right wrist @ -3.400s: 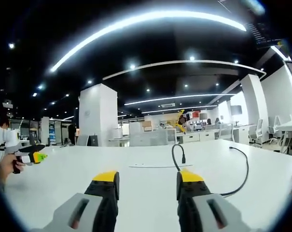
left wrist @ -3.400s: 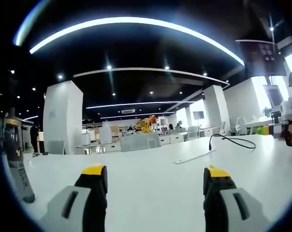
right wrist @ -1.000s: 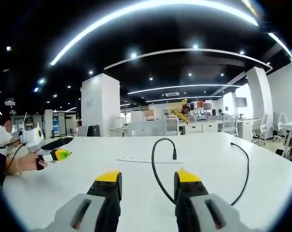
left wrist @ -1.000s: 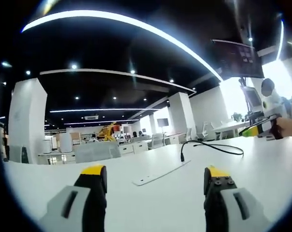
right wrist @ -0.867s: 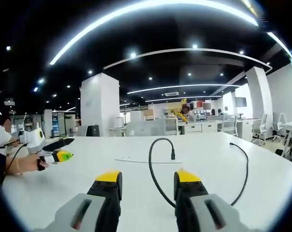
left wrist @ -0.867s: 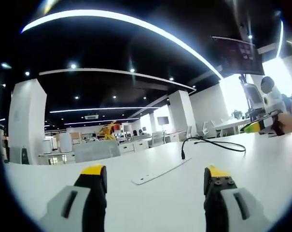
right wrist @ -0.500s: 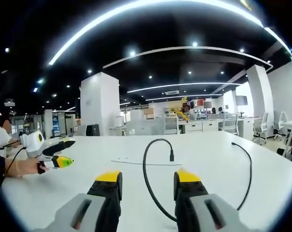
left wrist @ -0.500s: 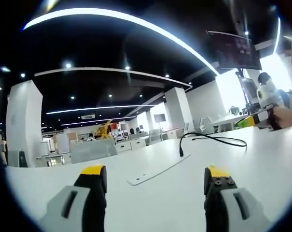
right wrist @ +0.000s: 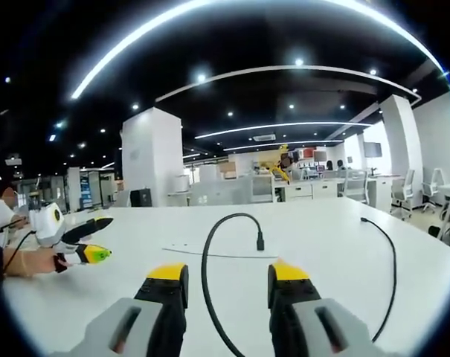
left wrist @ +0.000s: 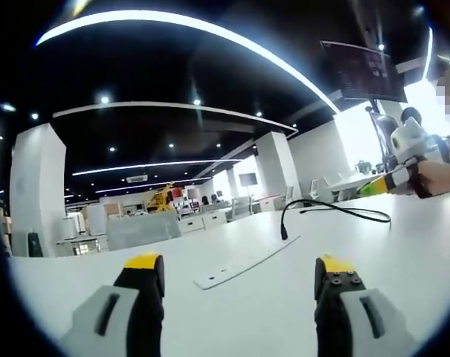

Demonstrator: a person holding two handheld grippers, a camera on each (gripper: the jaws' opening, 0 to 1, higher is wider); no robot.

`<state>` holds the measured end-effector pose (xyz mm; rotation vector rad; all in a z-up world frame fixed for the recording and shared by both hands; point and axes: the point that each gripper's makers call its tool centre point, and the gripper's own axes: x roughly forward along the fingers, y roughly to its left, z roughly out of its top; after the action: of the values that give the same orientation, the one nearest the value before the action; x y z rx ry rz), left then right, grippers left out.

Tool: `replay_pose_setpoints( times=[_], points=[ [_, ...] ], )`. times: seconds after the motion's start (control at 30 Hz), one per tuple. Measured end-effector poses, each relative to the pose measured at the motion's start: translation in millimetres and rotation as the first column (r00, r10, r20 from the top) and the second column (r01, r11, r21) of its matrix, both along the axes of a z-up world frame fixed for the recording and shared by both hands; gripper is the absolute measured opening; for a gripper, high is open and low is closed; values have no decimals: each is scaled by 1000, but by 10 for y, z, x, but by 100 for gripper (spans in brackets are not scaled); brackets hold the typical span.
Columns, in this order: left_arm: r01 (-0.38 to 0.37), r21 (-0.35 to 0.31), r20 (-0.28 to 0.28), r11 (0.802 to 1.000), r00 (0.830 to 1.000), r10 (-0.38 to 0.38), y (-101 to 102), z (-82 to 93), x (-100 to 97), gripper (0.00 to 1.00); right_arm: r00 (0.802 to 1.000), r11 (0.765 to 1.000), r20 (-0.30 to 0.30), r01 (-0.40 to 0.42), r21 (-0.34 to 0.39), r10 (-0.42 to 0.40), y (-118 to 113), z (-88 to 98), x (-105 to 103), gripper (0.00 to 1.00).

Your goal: Locate the USB plug end of the data cable currently connected to the USB port on the desk. Grip the plug, withdraw it from the port, and place it onto the desktop.

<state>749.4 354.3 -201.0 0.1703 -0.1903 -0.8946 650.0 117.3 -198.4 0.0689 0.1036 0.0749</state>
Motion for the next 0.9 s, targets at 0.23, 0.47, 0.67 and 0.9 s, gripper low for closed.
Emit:
replay_pose_setpoints(
  times=[0.23,0.47,0.67,0.9],
  points=[
    [-6,20,-30,1000,1000,6,-116,-112,189,83,1000,1000,-15,-4,-11,4,-52,-45,144,44],
    [-16,21,-48,1000,999,17,-211,-171,351,83,999,1000,-37,0,-25,-1,-127,-123,233,44],
    [-3,28,-62,1000,998,5,-346,-220,456,83,999,1000,-54,6,-18,-7,-211,-192,295,44],
    [12,36,-58,999,998,-10,-479,-227,514,83,998,1000,-64,11,-28,-13,-252,-200,350,44]
  ],
)
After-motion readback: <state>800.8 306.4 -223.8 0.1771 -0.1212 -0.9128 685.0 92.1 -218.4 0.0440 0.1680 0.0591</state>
